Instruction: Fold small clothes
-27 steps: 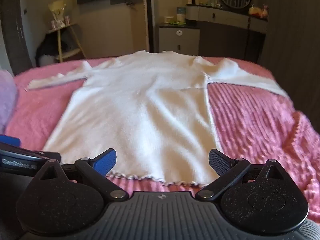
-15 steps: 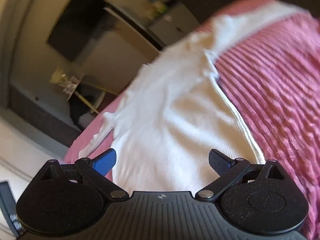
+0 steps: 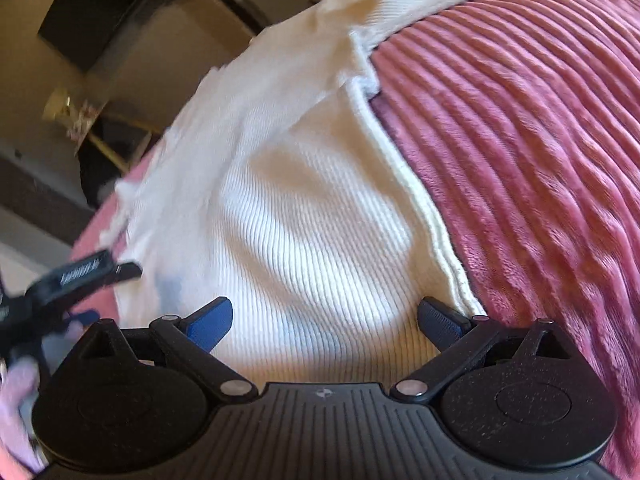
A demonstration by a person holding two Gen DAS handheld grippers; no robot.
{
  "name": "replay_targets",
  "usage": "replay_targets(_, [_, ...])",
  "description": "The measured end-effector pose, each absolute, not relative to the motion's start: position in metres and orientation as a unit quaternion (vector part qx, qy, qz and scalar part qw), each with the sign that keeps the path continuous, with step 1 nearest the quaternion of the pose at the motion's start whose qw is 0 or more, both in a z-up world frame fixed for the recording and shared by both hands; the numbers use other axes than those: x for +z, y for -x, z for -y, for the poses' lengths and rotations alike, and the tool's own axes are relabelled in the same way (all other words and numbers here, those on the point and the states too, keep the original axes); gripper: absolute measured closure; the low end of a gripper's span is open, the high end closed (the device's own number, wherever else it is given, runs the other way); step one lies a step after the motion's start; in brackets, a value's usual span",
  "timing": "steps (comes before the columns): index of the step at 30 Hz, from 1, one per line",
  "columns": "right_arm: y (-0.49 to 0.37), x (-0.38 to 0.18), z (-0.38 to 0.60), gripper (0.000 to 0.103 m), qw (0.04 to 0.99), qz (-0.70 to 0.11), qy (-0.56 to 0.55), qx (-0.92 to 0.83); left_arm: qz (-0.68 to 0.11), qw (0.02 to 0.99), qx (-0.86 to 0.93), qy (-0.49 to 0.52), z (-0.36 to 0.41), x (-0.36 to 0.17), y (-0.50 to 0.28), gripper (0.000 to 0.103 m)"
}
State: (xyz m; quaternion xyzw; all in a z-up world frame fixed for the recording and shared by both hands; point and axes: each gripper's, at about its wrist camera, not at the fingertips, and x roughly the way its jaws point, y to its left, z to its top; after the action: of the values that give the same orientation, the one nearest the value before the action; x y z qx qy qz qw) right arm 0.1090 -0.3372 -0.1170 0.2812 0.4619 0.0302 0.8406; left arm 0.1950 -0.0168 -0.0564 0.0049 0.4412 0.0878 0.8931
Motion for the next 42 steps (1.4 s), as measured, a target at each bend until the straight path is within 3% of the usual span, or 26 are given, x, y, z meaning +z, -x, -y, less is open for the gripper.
replay_targets(3, [-0.119, -0.103, 0.349, 0.004, 0.837, -0.455, -0.301, 0.049, -0.43, 0.897, 0.099, -0.017, 0.013, -0.066, -0.197, 0.0])
replay_targets(9, [-0.134, -0.062, 0.464, 0.008, 0.876, -0.282, -0.388, -0.053, -0.457, 0.884, 0.091, 0.047, -0.005, -0.08, -0.205, 0.0])
replay_targets(11, [-0.149, -0.062, 0.508, 0.035, 0.867, -0.265, -0.405, -0.118, -0.462, 0.877, 0.093, 0.092, -0.015, -0.084, -0.204, 0.0])
replay_targets(13, [-0.161, -0.07, 0.549, 0.055, 0.846, -0.244, -0.448, -0.157, -0.461, 0.875, 0.091, 0.117, -0.022, -0.086, -0.203, 0.0])
replay_targets(18, [-0.176, -0.099, 0.618, 0.059, 0.79, -0.199, -0.515, -0.267, -0.458, 0.878, 0.092, 0.106, -0.016, -0.089, -0.201, 0.0])
replay_targets(25, [-0.191, -0.136, 0.649, 0.068, 0.736, -0.138, -0.602, -0.278, -0.434, 0.891, 0.099, 0.085, -0.01, -0.096, -0.2, 0.0])
replay_targets(27, [-0.193, -0.145, 0.653, 0.086, 0.723, -0.125, -0.615, -0.289, -0.43, 0.893, 0.101, 0.086, -0.01, -0.096, -0.198, 0.0])
replay_targets(28, [-0.195, -0.145, 0.655, 0.096, 0.723, -0.125, -0.614, -0.29, -0.429, 0.893, 0.103, 0.087, -0.01, -0.096, -0.198, 0.0])
replay_targets(36, [-0.21, -0.047, 0.606, 0.096, 0.868, -0.108, -0.409, -0.258, -0.418, 0.898, 0.108, 0.089, -0.009, -0.097, -0.194, 0.0])
replay_targets(42, [-0.22, 0.044, 0.466, 0.096, 0.968, -0.063, -0.229, -0.076, -0.418, 0.898, 0.106, 0.089, -0.01, -0.096, -0.195, 0.0])
